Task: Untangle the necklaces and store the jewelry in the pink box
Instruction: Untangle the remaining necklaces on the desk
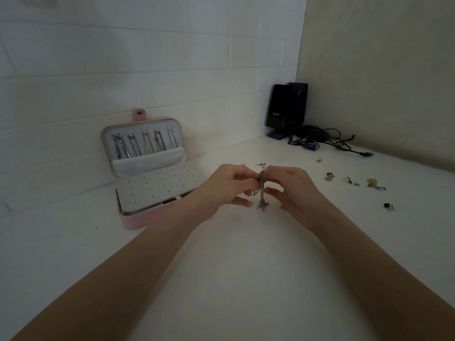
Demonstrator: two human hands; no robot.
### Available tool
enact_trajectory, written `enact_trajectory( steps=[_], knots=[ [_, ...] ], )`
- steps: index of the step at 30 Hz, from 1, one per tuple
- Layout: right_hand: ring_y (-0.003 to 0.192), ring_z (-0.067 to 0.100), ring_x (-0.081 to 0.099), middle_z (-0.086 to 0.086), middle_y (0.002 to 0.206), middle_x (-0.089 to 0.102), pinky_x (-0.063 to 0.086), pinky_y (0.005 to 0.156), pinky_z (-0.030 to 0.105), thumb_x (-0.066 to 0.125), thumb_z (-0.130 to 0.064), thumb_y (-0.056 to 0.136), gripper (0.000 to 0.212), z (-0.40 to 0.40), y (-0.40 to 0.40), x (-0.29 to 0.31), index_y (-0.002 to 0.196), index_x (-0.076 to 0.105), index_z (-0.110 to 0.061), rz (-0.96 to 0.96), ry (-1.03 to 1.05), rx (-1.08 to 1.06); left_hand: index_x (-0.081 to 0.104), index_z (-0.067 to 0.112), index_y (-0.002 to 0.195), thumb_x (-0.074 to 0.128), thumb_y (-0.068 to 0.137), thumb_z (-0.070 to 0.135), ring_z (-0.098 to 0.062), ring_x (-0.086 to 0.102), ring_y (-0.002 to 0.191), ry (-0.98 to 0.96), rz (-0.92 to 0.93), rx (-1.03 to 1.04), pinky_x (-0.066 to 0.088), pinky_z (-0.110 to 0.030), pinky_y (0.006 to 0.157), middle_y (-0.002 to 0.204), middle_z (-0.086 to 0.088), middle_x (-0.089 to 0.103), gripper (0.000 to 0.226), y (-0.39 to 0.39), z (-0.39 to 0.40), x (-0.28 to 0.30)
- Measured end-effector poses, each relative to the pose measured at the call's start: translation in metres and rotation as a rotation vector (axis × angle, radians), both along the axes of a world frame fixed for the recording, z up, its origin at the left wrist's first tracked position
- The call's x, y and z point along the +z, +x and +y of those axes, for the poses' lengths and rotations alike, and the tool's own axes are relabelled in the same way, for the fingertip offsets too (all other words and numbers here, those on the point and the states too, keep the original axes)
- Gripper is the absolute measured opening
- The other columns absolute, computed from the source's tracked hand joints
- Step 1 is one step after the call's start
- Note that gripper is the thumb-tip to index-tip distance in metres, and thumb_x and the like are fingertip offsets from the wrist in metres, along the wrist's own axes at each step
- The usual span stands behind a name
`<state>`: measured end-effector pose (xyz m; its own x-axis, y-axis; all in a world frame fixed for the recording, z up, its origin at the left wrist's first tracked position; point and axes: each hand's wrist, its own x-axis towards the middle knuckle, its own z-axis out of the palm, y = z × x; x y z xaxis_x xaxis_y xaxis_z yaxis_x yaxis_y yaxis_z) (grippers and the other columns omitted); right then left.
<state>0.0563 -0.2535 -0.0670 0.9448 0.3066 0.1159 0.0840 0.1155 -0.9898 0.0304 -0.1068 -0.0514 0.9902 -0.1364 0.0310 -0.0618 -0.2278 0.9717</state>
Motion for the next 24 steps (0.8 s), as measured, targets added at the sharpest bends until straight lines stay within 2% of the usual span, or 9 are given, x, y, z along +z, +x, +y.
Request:
enact_trajectory(
  steps=[2,6,9,14,17,21,24],
  knots=[
    [0.076,0.008,0.059,0.002,0.076,0.064,0.046,0.070,0.022,0.051,-0.008,0.090,0.025,-0.002,-0.001,0.004,0.068,0.063,-0.007,0.031,0.055,0.032,0.068,0.013,0.085,0.059,0.086,0.006,-0.004,0.054,0.067,-0.040,0.012,0.012,0.050,-0.017,0.057,0.074,0.001,0.057,0.011,-0.001,0.002,0.001],
    [0.077,0.007,0.060,-0.001,0.078,0.062,0.047,0.079,0.027,0.049,-0.013,0.092,0.025,-0.005,0.000,0.007,0.069,0.060,-0.011,0.099,0.125,0.154,0.067,0.015,0.087,0.058,0.089,0.011,-0.006,0.061,0.077,-0.196,0.122,-0.045,0.052,-0.019,0.061,0.085,0.002,0.064,0.010,0.000,0.002,0.003],
    [0.076,0.009,0.060,-0.002,0.074,0.063,0.047,0.081,0.029,0.050,-0.012,0.093,0.026,-0.005,-0.001,0.005,0.070,0.062,-0.010,0.106,0.103,0.167,0.067,0.012,0.091,0.060,0.089,0.016,-0.008,0.064,0.085,-0.293,0.188,-0.094,0.055,-0.021,0.071,0.094,0.000,0.067,0.008,0.000,0.003,0.002],
    [0.069,0.003,0.062,-0.005,0.068,0.066,0.047,0.081,0.029,0.050,-0.015,0.094,0.027,-0.007,-0.003,0.007,0.073,0.065,-0.009,0.055,-0.003,0.172,0.065,0.015,0.085,0.065,0.085,0.019,0.000,0.064,0.080,-0.116,0.087,-0.062,0.050,-0.016,0.070,0.083,0.007,0.070,0.005,-0.001,0.003,0.002],
    [0.077,0.007,0.062,-0.003,0.074,0.067,0.046,0.080,0.028,0.052,-0.020,0.093,0.026,-0.009,-0.003,0.010,0.074,0.067,-0.011,0.043,-0.021,0.172,0.064,0.016,0.080,0.066,0.084,0.016,-0.003,0.063,0.073,-0.064,0.002,-0.040,0.050,-0.016,0.067,0.079,0.003,0.068,0.005,0.000,0.003,0.005],
    [0.082,0.012,0.060,0.001,0.079,0.064,0.046,0.077,0.028,0.052,-0.022,0.093,0.033,-0.010,-0.002,0.013,0.063,0.067,-0.016,0.059,0.006,0.214,0.060,0.015,0.076,0.065,0.084,0.006,-0.005,0.061,0.061,0.027,-0.175,0.065,0.051,-0.019,0.063,0.068,0.003,0.066,0.013,0.004,0.001,0.005],
    [0.078,0.009,0.061,0.002,0.081,0.064,0.047,0.071,0.023,0.053,-0.014,0.090,0.016,-0.011,-0.002,0.012,0.085,0.065,-0.005,0.043,0.000,0.257,0.058,0.020,0.074,0.068,0.081,0.006,-0.008,0.059,0.062,0.144,-0.327,0.153,0.047,-0.018,0.060,0.071,0.004,0.064,0.018,0.006,-0.003,0.004]
  ],
)
